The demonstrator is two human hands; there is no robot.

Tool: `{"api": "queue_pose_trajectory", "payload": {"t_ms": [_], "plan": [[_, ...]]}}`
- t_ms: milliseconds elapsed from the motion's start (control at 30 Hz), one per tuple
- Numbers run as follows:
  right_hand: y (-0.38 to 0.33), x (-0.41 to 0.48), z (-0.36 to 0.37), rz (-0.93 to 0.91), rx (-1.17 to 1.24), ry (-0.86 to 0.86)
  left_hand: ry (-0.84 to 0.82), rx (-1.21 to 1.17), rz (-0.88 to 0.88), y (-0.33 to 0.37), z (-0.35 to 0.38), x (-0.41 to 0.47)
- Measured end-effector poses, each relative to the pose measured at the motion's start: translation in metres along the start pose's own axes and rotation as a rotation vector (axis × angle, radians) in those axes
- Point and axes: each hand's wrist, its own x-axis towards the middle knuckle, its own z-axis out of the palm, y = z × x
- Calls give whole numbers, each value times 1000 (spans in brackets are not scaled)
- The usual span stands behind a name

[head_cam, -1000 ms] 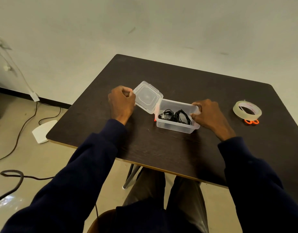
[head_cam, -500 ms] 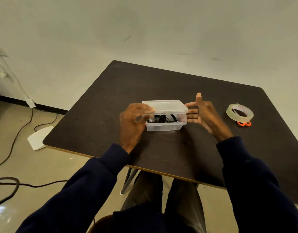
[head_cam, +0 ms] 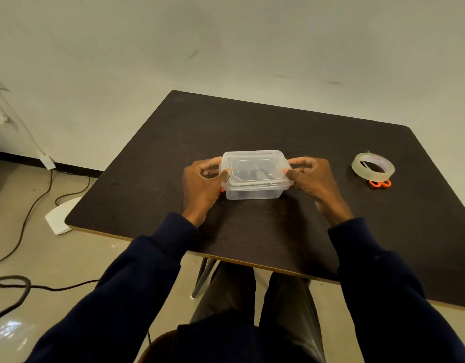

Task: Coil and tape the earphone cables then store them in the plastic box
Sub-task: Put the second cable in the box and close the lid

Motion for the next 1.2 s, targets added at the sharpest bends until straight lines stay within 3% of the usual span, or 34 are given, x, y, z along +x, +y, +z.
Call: {"api": "queue_pose_trajectory", "payload": {"t_ms": [400,533,667,767,867,1033,1200], "plan": [[12,-5,-2,38,-34,61,-28,-183,-264,4,12,10],[18,-5,-9,83,94,25,-61,-284,-339,6,19,10],[18,-5,-12,134,189,24,-294,-422,-550,17,10,31],[23,-6,-16,189,261,-51,-504,-311,-621,22,0,45],[28,-5,-18,226,250,-113,-590,-162,-618,25,-5,53],[16,8,-23,340,179,-206,-537,-7,-636,36,-5,66],[-1,18,-33,488,169,-277,-390,-23,-619,39,-1,58]]}}
